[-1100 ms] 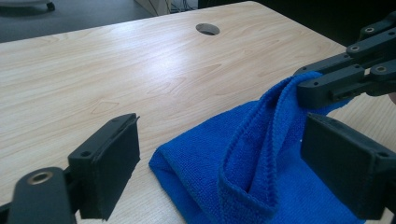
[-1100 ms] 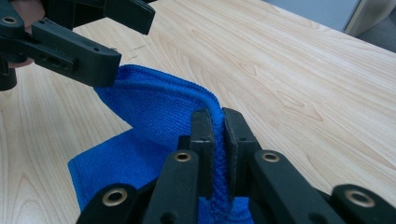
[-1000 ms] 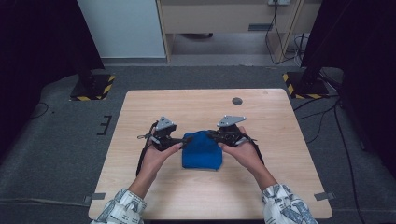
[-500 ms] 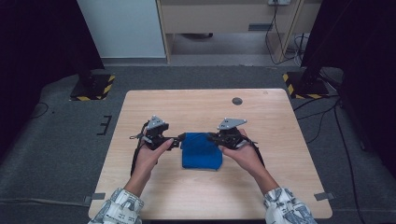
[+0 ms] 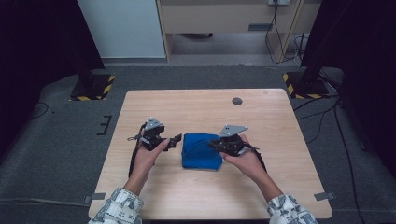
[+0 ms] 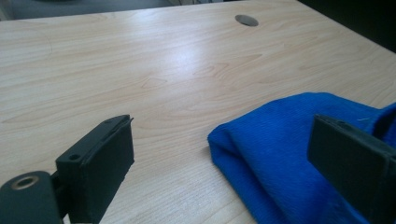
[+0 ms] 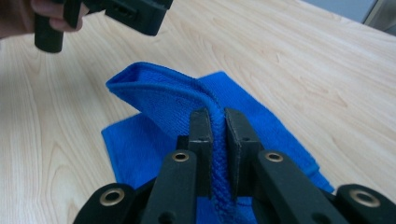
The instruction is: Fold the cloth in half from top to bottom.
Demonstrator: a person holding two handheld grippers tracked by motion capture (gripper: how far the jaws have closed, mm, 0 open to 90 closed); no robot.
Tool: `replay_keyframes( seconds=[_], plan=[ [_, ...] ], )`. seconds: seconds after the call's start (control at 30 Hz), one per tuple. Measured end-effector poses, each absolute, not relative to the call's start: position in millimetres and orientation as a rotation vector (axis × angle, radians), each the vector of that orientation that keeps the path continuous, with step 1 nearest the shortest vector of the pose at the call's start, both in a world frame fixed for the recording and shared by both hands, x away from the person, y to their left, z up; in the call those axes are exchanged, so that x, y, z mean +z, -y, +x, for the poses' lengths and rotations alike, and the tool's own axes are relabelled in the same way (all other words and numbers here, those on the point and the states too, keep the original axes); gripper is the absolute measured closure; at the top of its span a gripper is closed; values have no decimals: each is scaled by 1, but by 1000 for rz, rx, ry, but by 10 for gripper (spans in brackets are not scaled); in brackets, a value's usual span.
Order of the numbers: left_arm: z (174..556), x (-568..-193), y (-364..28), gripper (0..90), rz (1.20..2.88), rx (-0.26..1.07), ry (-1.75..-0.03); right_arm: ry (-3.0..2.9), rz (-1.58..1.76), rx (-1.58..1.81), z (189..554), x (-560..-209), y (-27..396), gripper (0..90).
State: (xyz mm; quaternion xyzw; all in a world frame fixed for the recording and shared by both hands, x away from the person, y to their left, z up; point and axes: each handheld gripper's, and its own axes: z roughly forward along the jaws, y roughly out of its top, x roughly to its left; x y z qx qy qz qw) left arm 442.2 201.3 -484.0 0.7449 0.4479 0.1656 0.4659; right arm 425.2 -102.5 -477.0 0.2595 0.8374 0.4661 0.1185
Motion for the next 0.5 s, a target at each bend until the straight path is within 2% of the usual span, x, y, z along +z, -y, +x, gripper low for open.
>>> replay_keyframes(
  seconds=[0.5],
  plan=[
    [443, -494, -200, 70, 1861, 411, -1115, -2506, 770, 1330, 407, -500, 111, 778]
  ],
)
